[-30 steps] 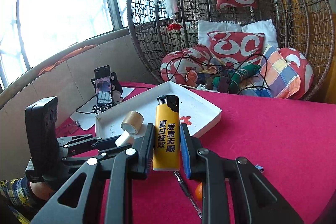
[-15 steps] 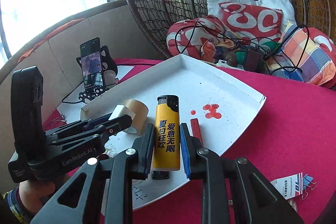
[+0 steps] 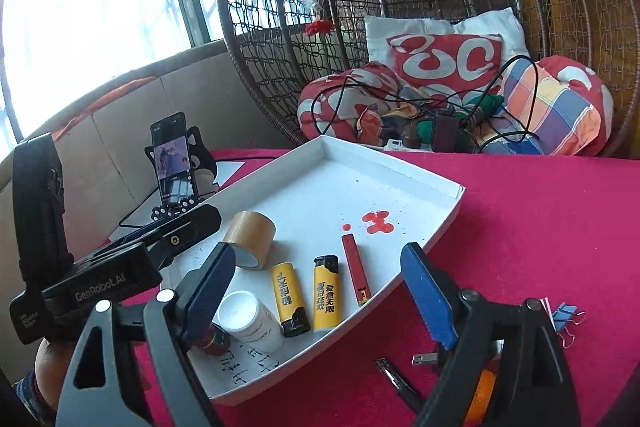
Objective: Organize rigid objects
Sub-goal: 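Move both grippers back over the items on the table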
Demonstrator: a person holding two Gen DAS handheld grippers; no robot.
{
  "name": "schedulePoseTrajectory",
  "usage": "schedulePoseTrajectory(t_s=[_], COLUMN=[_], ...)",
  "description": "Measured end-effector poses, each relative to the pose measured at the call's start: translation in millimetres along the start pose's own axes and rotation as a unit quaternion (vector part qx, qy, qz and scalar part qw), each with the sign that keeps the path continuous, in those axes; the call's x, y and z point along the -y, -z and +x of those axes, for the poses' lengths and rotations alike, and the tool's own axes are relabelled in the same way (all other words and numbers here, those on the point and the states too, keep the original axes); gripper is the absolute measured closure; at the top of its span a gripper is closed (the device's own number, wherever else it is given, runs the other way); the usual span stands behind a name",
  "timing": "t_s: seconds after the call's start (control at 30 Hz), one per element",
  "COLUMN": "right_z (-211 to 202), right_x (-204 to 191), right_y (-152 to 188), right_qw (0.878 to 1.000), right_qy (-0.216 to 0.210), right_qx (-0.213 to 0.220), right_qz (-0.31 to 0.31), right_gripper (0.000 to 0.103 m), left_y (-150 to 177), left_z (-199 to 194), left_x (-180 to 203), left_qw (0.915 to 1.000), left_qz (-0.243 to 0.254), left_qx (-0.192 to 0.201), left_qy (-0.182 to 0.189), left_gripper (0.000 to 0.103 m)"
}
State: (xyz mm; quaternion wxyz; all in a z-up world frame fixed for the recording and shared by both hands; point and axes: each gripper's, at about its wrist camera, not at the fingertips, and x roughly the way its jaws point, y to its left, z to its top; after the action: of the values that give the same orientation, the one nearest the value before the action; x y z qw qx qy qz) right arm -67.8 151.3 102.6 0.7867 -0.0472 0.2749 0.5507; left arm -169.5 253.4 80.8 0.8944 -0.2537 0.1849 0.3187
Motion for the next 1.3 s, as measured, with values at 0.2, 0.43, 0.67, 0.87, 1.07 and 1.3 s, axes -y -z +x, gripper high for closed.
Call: schedulePoseTrajectory(t_s=[0.2, 0.43, 0.67, 0.87, 1.07, 1.3], right_z=[-67, -154, -137, -162, -165, -163], right_x=[20, 44, 103, 151, 183, 184], right_y=[7, 16, 70, 99, 113, 115], right_qw=[0.994, 0.963, 0.961, 0.925, 0.911, 0.911], right_qy=[0.023, 0.101, 0.188, 0.282, 0.281, 0.277], right_qx=[0.1, 0.244, 0.134, 0.143, 0.124, 0.113], right_qz=[0.032, 0.057, 0.152, 0.209, 0.277, 0.286], right_gripper=[0.0, 0.0, 0.0, 0.0, 0.0, 0.0], left_y=[11, 24, 49, 63, 71, 72], left_z=[-32, -51, -34, -24, -24, -14], left_x=[34, 76, 103, 115, 125, 112], left_qw=[0.9977, 0.9884, 0.9797, 0.976, 0.9735, 0.9786], left_qz=[0.04, 0.097, 0.129, 0.137, 0.151, 0.126], left_qx=[0.025, 0.04, -0.036, -0.066, -0.072, -0.092], left_qy=[0.048, 0.11, 0.149, 0.156, 0.156, 0.135], left_gripper=[0.0, 0.0, 0.0, 0.0, 0.0, 0.0])
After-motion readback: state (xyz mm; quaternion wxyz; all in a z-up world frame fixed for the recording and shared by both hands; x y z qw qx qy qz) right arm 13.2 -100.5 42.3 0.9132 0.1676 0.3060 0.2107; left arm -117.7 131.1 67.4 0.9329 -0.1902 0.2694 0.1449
